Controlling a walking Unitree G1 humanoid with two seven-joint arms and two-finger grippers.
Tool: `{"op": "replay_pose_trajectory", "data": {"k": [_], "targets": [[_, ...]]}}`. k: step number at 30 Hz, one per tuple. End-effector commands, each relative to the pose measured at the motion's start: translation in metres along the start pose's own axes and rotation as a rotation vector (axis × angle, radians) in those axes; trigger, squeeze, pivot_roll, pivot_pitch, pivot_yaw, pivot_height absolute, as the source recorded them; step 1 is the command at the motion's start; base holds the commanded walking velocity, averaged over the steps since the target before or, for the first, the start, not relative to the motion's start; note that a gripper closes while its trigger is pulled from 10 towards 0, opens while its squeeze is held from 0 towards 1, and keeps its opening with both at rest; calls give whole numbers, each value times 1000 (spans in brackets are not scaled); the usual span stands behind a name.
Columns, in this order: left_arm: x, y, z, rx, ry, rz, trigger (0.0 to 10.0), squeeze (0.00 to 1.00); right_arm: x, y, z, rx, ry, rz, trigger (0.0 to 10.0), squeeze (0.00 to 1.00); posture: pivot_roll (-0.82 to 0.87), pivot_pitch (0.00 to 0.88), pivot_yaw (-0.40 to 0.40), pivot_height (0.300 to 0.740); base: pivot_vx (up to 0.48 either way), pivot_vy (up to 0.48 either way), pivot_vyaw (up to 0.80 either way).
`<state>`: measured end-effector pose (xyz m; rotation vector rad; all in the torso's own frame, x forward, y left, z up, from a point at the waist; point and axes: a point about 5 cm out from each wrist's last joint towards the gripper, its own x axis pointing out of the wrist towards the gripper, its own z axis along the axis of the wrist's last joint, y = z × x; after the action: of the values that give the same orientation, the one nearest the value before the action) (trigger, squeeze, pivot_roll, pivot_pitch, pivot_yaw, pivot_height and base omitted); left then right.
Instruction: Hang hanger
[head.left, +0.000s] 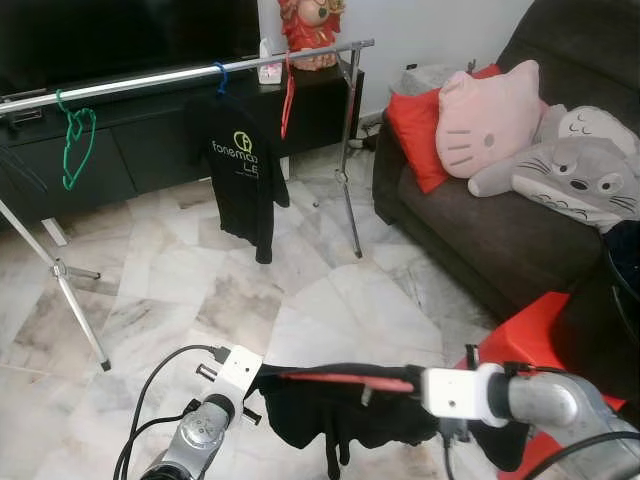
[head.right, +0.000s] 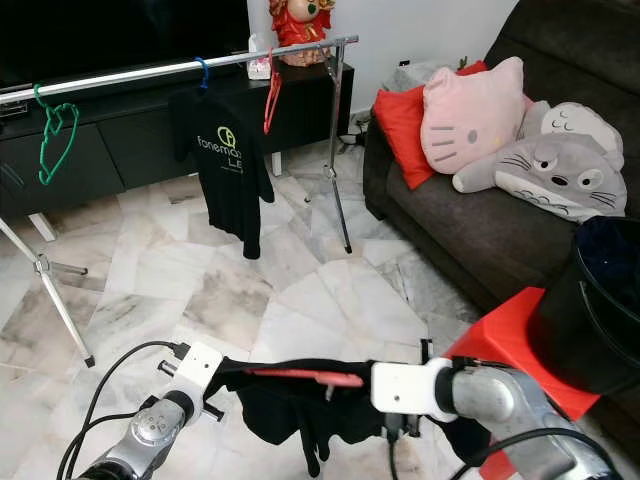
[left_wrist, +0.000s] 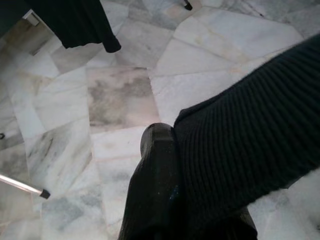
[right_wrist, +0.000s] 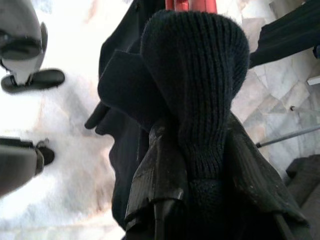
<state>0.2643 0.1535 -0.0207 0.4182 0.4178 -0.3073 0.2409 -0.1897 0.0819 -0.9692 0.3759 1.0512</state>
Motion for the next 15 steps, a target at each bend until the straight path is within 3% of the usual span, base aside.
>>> {"op": "replay_pose_trajectory", "data": {"k": [1,7,15], "targets": [[-3,2,-7,3,32,9,10000,0,-4,-11,1,22,-6,-60,0,0,-158,0,-10,740,0,0,0],[1,3,1,0,10,-9,10000,0,1,-1,-13,-76,138,16,0,0,-160,0,-10,740,0,0,0],[10,14,25,7,-66,-7,10000,0,7,5,-20,-77,227,31,0,0,-152,0,-8,740,0,0,0]]}}
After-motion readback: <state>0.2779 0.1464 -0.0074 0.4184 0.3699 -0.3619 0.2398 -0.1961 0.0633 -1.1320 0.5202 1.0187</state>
